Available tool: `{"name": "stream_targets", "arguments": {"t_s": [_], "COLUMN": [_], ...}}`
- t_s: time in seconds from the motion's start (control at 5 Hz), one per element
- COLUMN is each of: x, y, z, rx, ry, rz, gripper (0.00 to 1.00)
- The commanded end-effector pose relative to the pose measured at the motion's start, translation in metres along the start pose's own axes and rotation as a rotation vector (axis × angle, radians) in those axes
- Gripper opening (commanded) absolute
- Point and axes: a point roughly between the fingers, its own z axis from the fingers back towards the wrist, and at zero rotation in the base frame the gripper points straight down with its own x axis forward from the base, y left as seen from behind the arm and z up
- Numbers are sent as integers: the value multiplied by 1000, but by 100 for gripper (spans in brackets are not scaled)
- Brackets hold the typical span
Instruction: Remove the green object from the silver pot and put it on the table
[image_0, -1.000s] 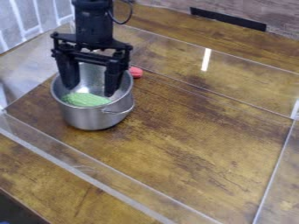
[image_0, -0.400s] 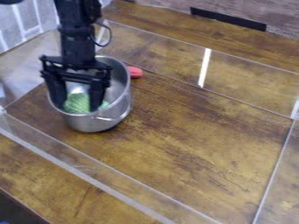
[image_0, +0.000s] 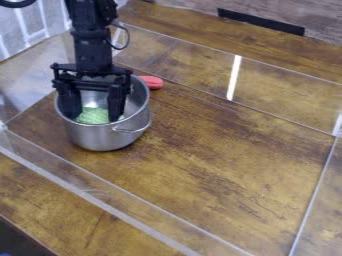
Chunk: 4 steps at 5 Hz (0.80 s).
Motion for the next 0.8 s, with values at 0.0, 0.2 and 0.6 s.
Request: {"name": "stream_targets", "arguments": {"t_s": [0.0, 0.2, 0.6], "x": [11, 19, 34], "y": [13, 15, 16], "z": [-1, 0, 3], "rx": [-12, -25, -55], "ry": [-6, 2, 18], "rz": [60, 89, 121], "gripper": [100, 100, 100]}}
